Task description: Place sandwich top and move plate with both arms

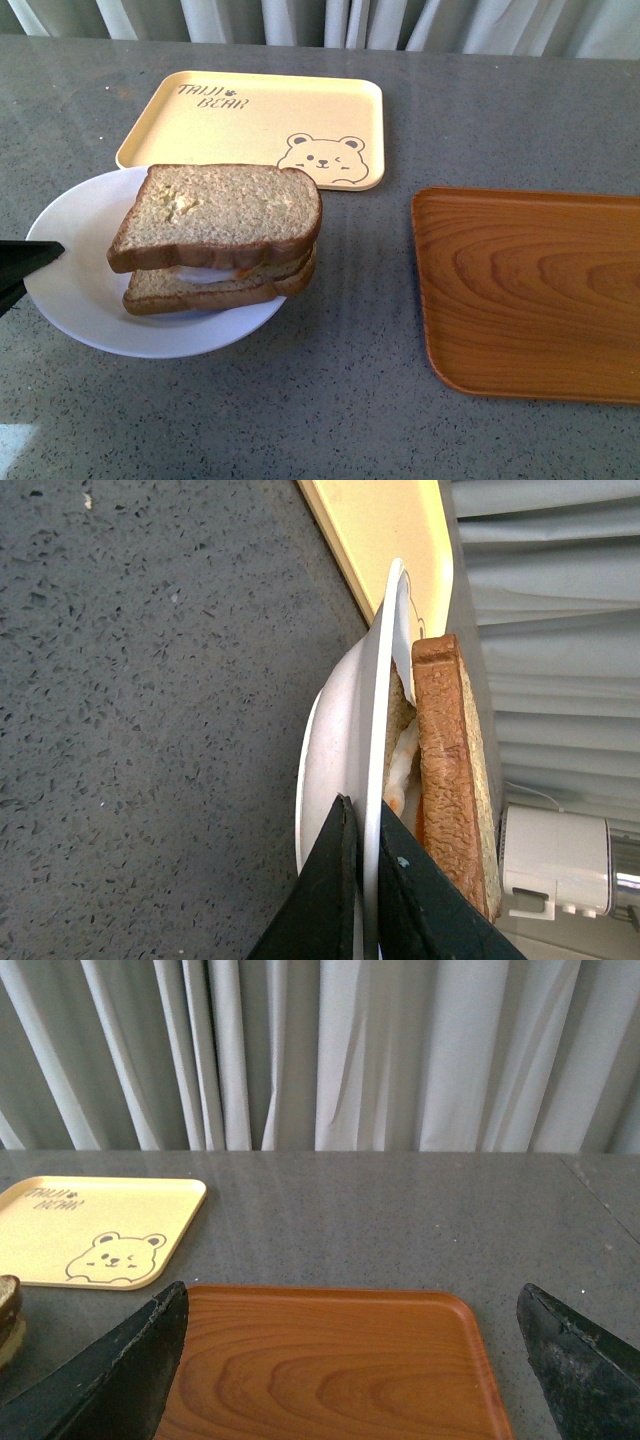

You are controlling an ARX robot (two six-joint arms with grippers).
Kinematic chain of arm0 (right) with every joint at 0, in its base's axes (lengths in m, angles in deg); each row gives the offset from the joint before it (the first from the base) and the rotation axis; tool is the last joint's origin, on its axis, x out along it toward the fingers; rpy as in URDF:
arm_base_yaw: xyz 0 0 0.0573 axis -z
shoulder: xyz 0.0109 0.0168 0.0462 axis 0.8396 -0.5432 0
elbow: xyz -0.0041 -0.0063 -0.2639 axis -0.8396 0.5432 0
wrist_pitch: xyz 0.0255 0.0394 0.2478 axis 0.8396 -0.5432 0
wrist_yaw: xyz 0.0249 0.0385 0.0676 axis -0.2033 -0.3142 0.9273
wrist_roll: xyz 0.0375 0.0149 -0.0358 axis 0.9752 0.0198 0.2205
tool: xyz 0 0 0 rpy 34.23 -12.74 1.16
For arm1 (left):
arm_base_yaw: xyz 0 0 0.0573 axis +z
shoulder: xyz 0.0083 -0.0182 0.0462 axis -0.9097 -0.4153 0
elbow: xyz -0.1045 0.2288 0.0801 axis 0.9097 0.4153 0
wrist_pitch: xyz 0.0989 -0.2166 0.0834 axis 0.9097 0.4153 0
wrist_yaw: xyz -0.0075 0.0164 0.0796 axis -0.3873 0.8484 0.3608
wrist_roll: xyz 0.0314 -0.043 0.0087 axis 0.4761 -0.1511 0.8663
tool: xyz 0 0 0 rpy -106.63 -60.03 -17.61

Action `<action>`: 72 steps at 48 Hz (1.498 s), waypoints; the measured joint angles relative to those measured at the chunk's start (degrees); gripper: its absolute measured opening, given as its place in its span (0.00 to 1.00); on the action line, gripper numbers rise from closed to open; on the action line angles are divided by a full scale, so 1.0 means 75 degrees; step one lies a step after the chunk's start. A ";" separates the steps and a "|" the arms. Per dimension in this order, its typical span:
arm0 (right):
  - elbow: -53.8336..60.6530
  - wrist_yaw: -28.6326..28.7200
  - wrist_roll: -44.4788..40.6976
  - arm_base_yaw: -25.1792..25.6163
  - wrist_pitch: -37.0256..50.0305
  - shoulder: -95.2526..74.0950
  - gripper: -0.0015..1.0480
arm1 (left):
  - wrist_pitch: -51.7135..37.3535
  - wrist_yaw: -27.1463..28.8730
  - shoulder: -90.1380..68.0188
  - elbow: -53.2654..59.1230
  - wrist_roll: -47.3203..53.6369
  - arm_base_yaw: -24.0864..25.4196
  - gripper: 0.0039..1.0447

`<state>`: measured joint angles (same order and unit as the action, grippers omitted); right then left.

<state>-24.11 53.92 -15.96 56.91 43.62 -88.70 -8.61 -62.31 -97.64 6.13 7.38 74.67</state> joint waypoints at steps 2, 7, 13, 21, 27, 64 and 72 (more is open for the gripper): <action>0.0000 0.0000 0.0000 0.0000 0.0000 0.0000 0.91 | 0.0029 0.0000 0.0099 -0.0003 -0.0041 0.0000 0.02; 0.0000 0.0000 0.0000 0.0000 0.0000 0.0000 0.91 | 0.0358 -0.0026 0.0411 -0.0187 -0.0099 -0.0029 0.02; 0.0000 0.0000 0.0000 0.0000 0.0000 0.0000 0.91 | 0.0889 -0.0052 0.0504 -0.0694 -0.0102 -0.0105 0.02; 0.0000 0.0000 0.0000 0.0000 0.0000 0.0000 0.91 | 0.1428 -0.0064 0.0393 -0.1440 -0.0087 -0.0157 0.02; 0.0000 0.0000 0.0000 0.0000 0.0000 0.0000 0.91 | 0.1874 -0.0114 0.0096 -0.2168 -0.0035 -0.0184 0.02; 0.0000 0.0000 0.0000 0.0000 0.0000 0.0000 0.91 | 0.3920 -0.0134 -0.1664 -0.5796 0.0358 -0.0720 0.02; 0.0000 0.0000 0.0000 0.0000 0.0000 0.0000 0.91 | 0.4284 -0.0134 -0.1979 -0.6452 0.0367 -0.0831 0.02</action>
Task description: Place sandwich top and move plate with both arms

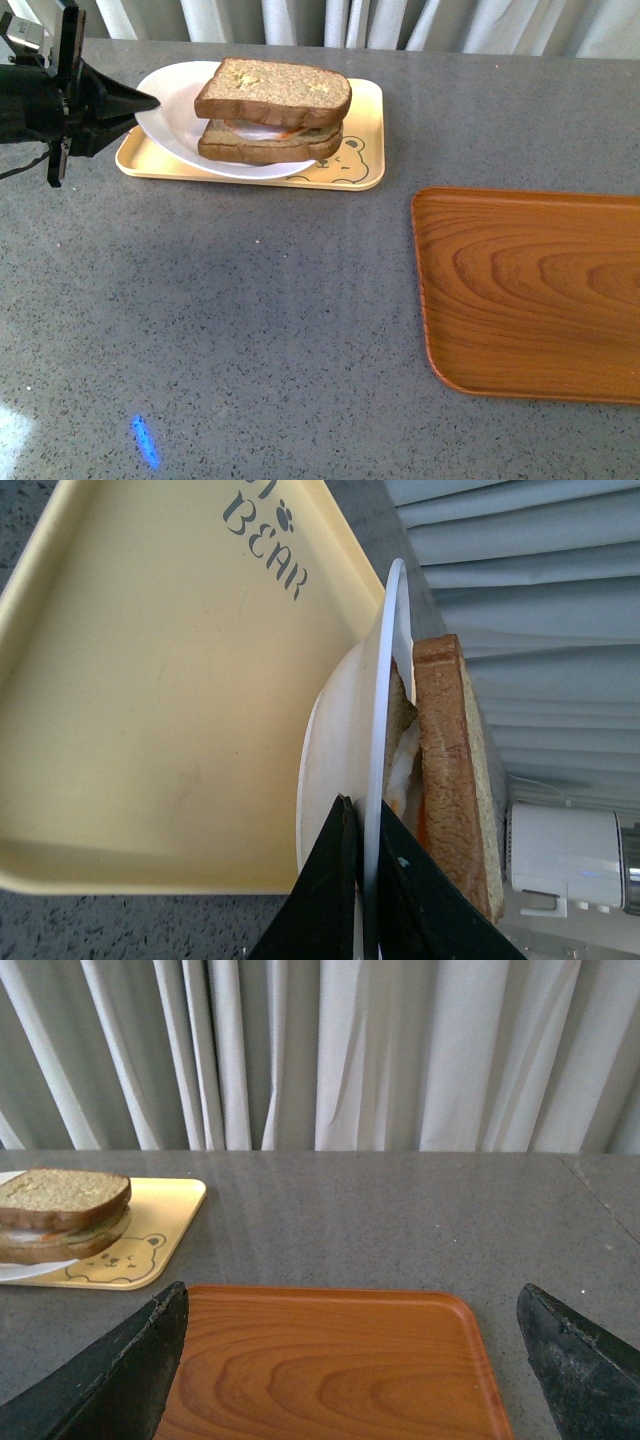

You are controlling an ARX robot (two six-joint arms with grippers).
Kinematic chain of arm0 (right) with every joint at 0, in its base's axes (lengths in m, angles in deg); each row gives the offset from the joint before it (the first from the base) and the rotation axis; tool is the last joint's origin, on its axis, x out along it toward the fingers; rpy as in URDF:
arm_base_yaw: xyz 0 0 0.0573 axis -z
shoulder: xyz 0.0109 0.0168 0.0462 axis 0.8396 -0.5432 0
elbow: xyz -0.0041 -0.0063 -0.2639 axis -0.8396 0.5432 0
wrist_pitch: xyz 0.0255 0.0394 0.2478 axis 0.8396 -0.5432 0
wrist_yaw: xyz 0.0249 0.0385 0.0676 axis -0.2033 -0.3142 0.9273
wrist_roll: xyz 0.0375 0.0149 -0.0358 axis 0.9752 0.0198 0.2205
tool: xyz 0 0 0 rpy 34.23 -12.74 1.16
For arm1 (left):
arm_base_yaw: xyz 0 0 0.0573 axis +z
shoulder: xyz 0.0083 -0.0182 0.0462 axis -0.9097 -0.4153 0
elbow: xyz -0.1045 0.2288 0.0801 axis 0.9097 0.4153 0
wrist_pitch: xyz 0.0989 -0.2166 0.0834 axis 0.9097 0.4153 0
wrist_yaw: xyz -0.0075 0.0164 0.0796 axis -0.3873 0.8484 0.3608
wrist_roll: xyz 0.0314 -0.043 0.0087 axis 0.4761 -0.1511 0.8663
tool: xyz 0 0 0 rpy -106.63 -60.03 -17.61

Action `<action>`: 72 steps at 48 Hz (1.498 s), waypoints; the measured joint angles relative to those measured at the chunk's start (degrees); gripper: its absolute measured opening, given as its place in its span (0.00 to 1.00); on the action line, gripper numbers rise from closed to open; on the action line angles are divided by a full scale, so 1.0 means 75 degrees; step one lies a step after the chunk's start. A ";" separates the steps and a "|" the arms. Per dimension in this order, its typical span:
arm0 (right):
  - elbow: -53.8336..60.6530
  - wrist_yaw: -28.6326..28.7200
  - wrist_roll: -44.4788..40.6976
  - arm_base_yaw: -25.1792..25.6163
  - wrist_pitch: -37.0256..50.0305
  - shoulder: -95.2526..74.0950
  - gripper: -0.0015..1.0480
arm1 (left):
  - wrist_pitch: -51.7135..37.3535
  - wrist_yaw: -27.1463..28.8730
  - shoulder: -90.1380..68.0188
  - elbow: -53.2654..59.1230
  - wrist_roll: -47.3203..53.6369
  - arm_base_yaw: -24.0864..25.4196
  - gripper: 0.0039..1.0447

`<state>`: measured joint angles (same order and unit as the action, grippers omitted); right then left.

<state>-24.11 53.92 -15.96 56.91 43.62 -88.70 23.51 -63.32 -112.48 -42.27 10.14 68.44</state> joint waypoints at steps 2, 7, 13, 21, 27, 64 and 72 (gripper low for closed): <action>0.0000 0.0000 0.0000 0.0000 0.0000 0.0000 0.91 | 0.0090 0.0000 -0.0085 -0.0157 0.0006 -0.0020 0.02; 0.0000 0.0000 0.0000 0.0000 0.0000 0.0000 0.91 | 0.0262 0.0003 -0.0256 -0.0388 0.0038 -0.0050 0.02; 0.0000 0.0000 0.0000 0.0000 0.0000 0.0000 0.91 | 0.0420 0.0009 -0.0443 -0.0580 0.0117 -0.0082 0.02; 0.0000 0.0000 0.0000 0.0000 0.0000 0.0000 0.91 | 0.0609 -0.0029 -0.0624 -0.0772 0.0169 -0.0085 0.02; 0.0000 0.0000 0.0000 0.0000 0.0000 0.0000 0.91 | 0.0682 -0.0038 -0.0737 -0.0892 0.0210 -0.0082 0.02; 0.0000 0.0000 0.0000 0.0000 0.0000 0.0000 0.91 | 0.1183 -0.0061 -0.0367 -0.0699 0.0965 0.1256 0.92; 0.0000 0.0000 0.0000 0.0000 0.0000 0.0000 0.91 | 0.0326 -0.0035 0.0478 0.0210 0.0717 0.1577 0.92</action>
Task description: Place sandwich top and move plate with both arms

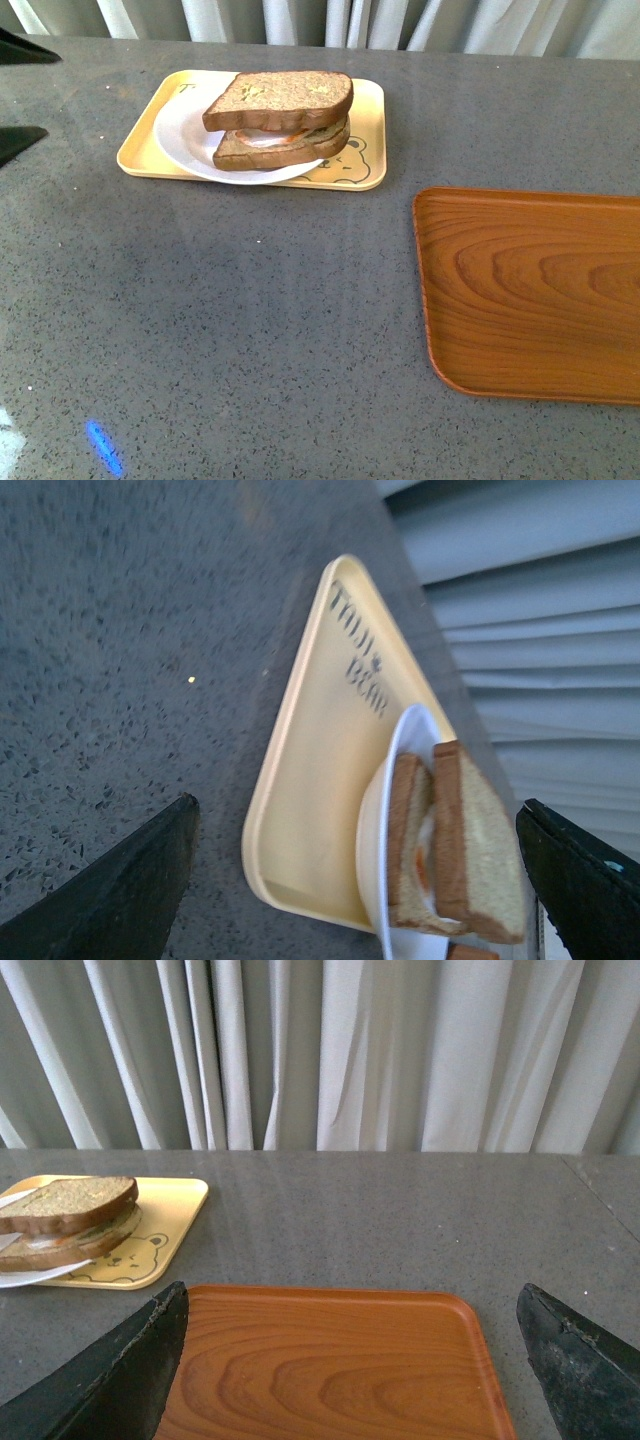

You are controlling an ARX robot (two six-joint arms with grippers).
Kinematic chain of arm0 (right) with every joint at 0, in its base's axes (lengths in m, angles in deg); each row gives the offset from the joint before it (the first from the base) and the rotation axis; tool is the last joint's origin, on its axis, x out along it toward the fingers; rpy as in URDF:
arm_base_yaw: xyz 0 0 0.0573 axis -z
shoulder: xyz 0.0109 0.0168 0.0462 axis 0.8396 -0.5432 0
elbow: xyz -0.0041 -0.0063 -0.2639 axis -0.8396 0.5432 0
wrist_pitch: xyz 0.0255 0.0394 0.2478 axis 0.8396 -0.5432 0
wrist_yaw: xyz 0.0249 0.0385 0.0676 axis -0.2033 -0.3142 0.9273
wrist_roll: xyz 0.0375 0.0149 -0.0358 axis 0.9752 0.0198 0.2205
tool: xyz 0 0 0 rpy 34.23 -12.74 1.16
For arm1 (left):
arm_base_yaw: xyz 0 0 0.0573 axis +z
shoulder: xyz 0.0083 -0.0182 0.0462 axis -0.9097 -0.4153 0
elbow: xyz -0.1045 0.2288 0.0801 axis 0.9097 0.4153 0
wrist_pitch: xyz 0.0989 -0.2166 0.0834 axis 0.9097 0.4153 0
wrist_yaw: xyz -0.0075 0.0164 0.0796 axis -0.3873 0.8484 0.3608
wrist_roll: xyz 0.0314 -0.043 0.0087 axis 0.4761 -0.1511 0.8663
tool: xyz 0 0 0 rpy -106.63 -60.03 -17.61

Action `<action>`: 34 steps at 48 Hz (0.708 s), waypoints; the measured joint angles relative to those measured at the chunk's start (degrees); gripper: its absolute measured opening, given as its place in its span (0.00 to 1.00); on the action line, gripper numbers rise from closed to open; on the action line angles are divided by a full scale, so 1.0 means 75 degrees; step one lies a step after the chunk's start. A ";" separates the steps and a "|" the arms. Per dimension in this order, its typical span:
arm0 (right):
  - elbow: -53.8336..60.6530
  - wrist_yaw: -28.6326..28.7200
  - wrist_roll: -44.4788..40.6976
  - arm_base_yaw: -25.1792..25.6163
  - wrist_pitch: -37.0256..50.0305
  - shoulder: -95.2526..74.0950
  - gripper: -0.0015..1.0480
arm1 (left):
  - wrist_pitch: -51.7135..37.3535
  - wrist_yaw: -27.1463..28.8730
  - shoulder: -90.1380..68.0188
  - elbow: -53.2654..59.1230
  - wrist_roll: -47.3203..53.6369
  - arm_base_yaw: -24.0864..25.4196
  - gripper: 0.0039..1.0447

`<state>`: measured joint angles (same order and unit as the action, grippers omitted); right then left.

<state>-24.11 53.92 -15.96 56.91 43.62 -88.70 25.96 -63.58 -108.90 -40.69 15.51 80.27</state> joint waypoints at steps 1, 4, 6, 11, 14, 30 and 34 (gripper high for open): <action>0.0000 0.0000 0.0000 0.0000 0.0000 0.0000 0.91 | -0.0125 0.0020 0.0134 0.0122 -0.0044 0.0026 0.92; 0.0000 0.0000 0.0000 0.0000 0.0000 0.0000 0.91 | -0.0463 0.0111 0.0816 0.0685 -0.0096 0.0114 0.92; 0.0000 0.0000 0.0000 0.0000 0.0000 0.0000 0.91 | -0.0877 0.0382 0.1230 0.1119 0.0067 0.0117 0.90; 0.0000 0.0000 0.0000 0.0000 0.0000 0.0000 0.91 | -0.3593 0.3290 0.2503 0.2990 0.2821 -0.0233 0.71; 0.0000 0.0003 0.0000 0.0000 0.0000 0.0000 0.91 | -0.4001 0.3993 0.3238 0.3826 0.4293 -0.0425 0.60; 0.0000 0.0000 0.0000 0.0000 0.0000 0.0006 0.91 | -0.4019 0.4558 0.5050 0.5782 0.6053 -0.0927 0.15; 0.0000 0.0000 0.0000 0.0000 0.0000 0.0003 0.91 | -0.3969 0.4709 0.5592 0.6251 0.6135 -0.1037 0.01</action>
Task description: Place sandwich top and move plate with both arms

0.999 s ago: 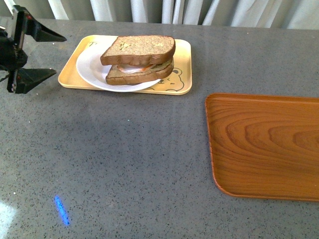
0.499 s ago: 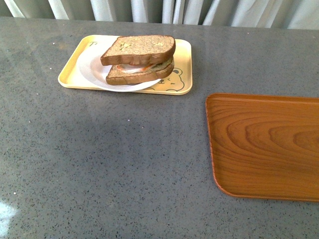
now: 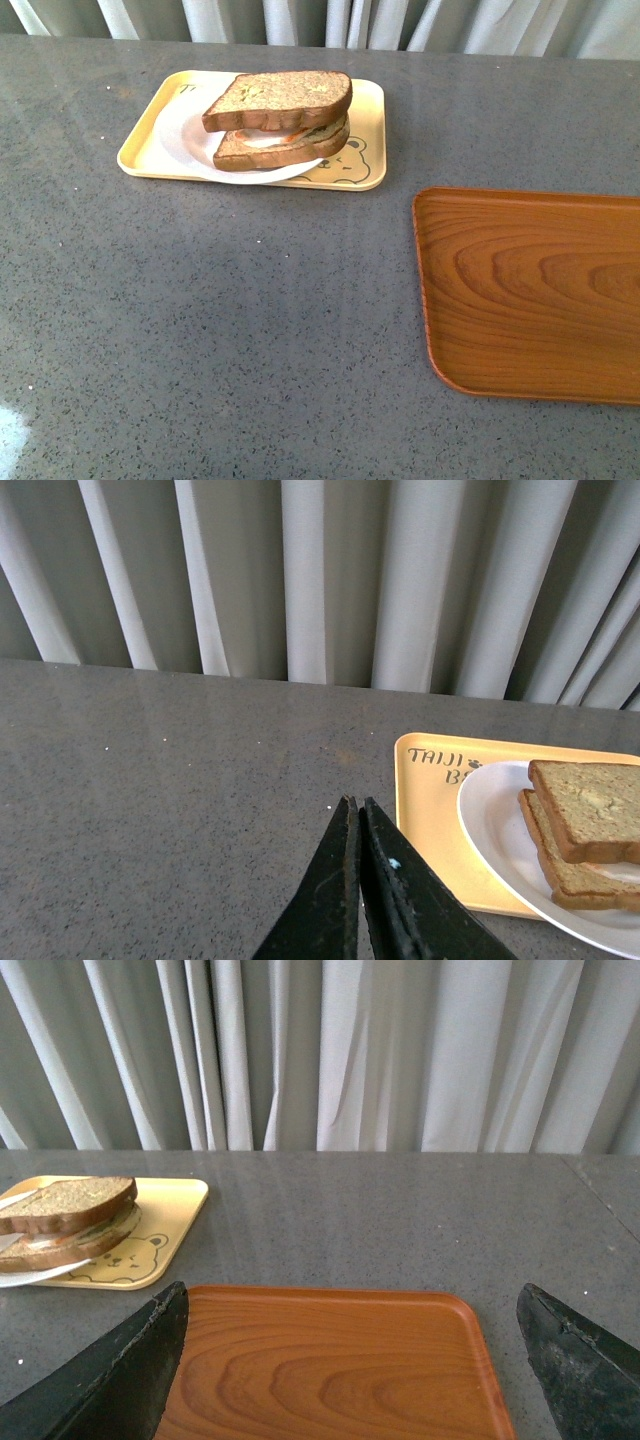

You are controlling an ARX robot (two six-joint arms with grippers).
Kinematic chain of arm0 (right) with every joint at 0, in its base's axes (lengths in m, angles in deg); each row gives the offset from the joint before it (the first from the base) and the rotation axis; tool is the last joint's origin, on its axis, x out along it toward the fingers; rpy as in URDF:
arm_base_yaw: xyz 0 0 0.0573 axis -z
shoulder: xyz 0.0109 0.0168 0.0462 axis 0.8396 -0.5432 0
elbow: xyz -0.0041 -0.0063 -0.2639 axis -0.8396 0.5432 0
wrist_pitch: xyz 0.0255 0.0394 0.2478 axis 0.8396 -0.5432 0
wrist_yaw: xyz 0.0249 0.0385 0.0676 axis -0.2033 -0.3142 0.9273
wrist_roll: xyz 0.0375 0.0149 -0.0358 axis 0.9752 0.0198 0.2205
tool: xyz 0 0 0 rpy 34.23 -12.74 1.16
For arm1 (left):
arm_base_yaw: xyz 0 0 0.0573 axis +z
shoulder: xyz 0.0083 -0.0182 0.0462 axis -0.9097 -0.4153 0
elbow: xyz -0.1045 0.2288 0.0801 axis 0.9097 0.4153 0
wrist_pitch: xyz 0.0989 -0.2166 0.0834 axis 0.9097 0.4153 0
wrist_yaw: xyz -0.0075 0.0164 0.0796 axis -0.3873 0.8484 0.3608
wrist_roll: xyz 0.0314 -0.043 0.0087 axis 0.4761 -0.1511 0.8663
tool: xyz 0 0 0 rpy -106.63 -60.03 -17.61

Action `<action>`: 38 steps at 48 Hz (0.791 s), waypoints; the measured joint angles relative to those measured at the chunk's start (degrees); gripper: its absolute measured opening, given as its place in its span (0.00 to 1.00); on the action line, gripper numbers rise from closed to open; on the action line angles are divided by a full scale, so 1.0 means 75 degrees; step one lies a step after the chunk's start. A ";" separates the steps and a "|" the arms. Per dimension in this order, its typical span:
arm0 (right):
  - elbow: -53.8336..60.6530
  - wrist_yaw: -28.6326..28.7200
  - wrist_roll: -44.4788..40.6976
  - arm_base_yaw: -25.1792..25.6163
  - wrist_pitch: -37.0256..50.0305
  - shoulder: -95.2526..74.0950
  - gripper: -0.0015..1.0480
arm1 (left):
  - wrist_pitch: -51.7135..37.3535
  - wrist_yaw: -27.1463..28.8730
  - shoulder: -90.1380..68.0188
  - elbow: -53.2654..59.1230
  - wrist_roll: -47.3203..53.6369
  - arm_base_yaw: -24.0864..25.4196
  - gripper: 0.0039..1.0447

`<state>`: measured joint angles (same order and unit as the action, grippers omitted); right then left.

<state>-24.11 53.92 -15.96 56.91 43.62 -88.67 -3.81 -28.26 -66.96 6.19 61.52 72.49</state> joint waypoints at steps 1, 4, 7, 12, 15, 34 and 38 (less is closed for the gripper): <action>0.0000 0.0000 0.0000 0.0000 0.0000 0.0000 0.91 | 0.0029 0.0029 0.0122 0.0093 0.0038 -0.0032 0.01; 0.0000 0.0000 0.0000 0.0000 0.0000 0.0000 0.91 | 0.0163 0.0099 0.0609 0.0449 0.0050 -0.0146 0.01; 0.0000 0.0000 0.0000 0.0000 0.0000 0.0003 0.91 | 0.0332 0.0175 0.1058 0.0740 0.0070 -0.0245 0.01; 0.0000 0.0000 0.0000 0.0000 0.0000 0.0003 0.91 | 0.0653 0.0297 0.1731 0.1110 0.0085 -0.0356 0.01; 0.0000 0.0000 0.0000 0.0000 0.0000 0.0000 0.91 | 0.0816 0.0431 0.2023 0.1244 0.0090 -0.0431 0.01; 0.0000 0.0000 0.0000 0.0000 0.0000 0.0000 0.91 | 0.2384 0.0868 0.4264 0.1920 0.0099 -0.0918 0.01; 0.0000 0.0000 0.0000 0.0000 0.0000 0.0000 0.91 | 0.2731 0.0868 0.4689 0.1993 0.0099 -0.0918 0.01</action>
<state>-24.11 53.92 -15.96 56.91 43.62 -88.67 16.67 -21.75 -31.79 21.14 62.27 65.60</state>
